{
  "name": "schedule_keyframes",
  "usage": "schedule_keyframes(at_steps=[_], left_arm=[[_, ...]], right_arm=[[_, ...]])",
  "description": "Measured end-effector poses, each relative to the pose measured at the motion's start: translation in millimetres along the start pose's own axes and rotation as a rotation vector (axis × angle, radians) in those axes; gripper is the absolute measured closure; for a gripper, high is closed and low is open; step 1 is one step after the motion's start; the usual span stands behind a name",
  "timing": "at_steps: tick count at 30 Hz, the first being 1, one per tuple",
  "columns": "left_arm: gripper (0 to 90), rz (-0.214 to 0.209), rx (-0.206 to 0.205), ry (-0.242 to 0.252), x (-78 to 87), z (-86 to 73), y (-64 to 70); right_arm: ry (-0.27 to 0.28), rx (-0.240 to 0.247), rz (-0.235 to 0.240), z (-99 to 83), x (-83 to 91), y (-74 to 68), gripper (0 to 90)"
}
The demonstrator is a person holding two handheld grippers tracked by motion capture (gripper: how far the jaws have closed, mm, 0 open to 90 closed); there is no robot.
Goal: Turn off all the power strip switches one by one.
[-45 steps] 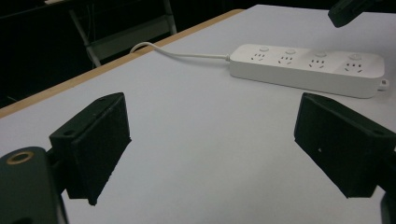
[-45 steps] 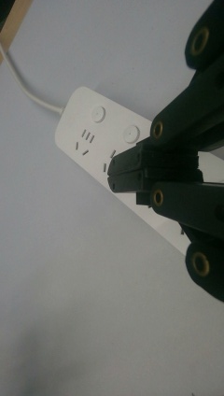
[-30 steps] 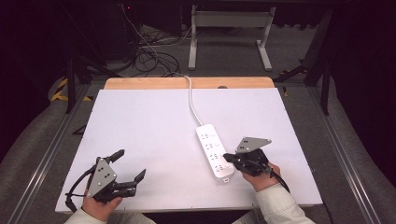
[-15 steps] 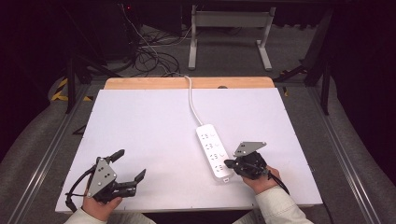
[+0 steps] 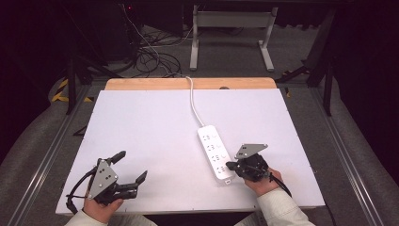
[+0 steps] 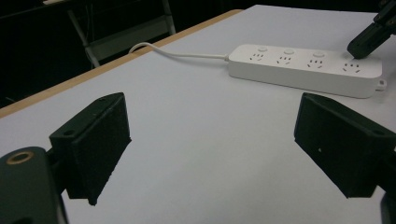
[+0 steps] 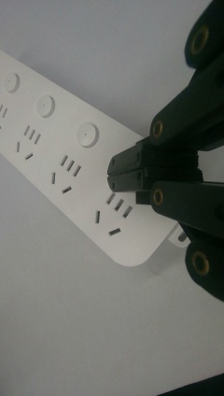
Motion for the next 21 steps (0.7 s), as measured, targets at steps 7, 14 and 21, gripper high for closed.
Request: schedule_keyframes(at_steps=[7,14,21], left_arm=[[11.2,0.001,0.001,0.001,0.0,0.1,0.2],[11.2,0.0,0.001,-0.001,0.0,0.0,0.6],[11.2,-0.001,0.001,-0.001,0.1,0.0,0.6]], right_arm=[[0.006,0.006,-0.005,0.7,-1.1,-0.2,90.0],[0.005,-0.006,-0.003,0.3,-1.4,0.9,90.0],[0.012,-0.011,0.002,-0.2,-1.7,1.5,90.0]])
Point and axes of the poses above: each handheld gripper's, and its own axes: x roughly backward along the jaws, z roughly out of its top, y roughly to its right, the point moved 3 cm from there along -x, roughly forward along the jaws, and after that the axes turned 11 degrees about -y, right-handed, at the moved point
